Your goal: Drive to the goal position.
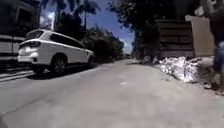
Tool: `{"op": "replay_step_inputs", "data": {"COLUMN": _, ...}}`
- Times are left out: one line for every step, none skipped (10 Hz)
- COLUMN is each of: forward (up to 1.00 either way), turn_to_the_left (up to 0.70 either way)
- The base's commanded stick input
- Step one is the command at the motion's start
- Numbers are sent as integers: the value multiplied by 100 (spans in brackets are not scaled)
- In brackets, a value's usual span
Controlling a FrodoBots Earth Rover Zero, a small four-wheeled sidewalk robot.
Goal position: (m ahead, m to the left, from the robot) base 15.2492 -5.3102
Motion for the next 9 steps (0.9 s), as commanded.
{"op": "replay_step_inputs", "data": {"forward": 85, "turn_to_the_left": 0}}
{"op": "replay_step_inputs", "data": {"forward": 85, "turn_to_the_left": 0}}
{"op": "replay_step_inputs", "data": {"forward": 85, "turn_to_the_left": 0}}
{"op": "replay_step_inputs", "data": {"forward": 85, "turn_to_the_left": 2}}
{"op": "replay_step_inputs", "data": {"forward": 85, "turn_to_the_left": 5}}
{"op": "replay_step_inputs", "data": {"forward": 85, "turn_to_the_left": 2}}
{"op": "replay_step_inputs", "data": {"forward": 85, "turn_to_the_left": 0}}
{"op": "replay_step_inputs", "data": {"forward": 85, "turn_to_the_left": -5}}
{"op": "replay_step_inputs", "data": {"forward": 85, "turn_to_the_left": -34}}
